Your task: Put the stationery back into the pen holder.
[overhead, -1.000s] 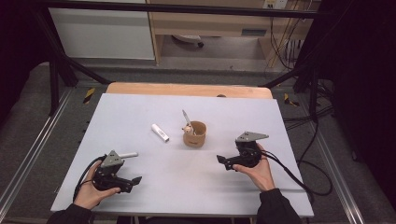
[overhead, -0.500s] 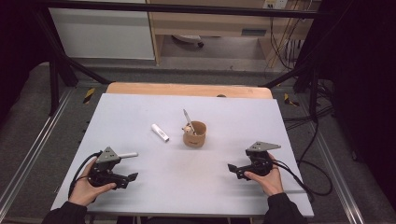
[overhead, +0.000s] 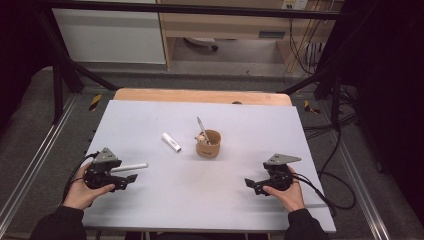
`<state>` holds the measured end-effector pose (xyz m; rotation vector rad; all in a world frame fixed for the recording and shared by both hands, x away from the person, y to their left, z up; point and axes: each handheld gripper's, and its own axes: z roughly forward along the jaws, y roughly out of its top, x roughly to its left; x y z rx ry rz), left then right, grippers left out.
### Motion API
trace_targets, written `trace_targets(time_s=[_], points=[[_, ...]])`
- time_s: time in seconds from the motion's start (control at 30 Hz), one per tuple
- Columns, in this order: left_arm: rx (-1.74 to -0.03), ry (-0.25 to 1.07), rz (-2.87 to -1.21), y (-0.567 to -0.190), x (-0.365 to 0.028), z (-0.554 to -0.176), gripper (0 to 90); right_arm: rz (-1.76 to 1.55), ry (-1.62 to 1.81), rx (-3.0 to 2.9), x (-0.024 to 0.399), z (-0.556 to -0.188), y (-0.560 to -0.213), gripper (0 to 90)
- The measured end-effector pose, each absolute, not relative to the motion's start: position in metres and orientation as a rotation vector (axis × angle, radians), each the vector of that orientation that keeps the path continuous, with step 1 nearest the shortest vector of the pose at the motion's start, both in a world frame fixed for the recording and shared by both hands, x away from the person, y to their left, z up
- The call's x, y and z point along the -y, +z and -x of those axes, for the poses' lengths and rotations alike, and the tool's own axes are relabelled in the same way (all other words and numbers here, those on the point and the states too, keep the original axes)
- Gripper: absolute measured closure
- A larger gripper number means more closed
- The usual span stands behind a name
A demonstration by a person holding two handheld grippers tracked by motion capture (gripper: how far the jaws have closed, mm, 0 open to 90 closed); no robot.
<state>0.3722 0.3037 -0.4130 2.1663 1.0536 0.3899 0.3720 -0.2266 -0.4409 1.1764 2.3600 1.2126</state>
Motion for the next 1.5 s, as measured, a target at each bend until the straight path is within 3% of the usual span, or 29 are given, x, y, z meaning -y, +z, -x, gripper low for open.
trace_targets(time_s=[0.13, 0.5, 0.73, 0.8, 1.0, 1.17, 1.5], points=[[-1.056, 0.415, -2.18, -0.412, -0.309, -0.379, 27.4, -1.181, 1.208, -2.361, 0.226, -0.372, -0.442, 0.6], [-1.191, 0.422, -2.13, -0.42, -0.333, -0.39, 63.9, -1.181, 1.203, -2.362, 0.227, -0.372, -0.442, 0.6], [-1.174, 0.411, -2.167, -0.424, -0.342, -0.395, 77.7, -1.184, 1.201, -2.362, 0.227, -0.372, -0.442, 0.7], [-1.135, 0.414, -2.193, -0.423, -0.342, -0.396, 76.5, -1.182, 1.199, -2.363, 0.227, -0.372, -0.443, 0.7], [-1.018, 0.435, -2.284, -0.419, -0.341, -0.402, 60.1, -1.18, 1.197, -2.367, 0.227, -0.372, -0.443, 0.7], [-0.894, 0.42, -2.359, -0.42, -0.338, -0.405, 54.4, -1.178, 1.194, -2.371, 0.227, -0.373, -0.443, 0.7], [-0.817, 0.369, -2.467, -0.419, -0.338, -0.409, 46.5, -1.18, 1.196, -2.369, 0.226, -0.373, -0.443, 0.7]])
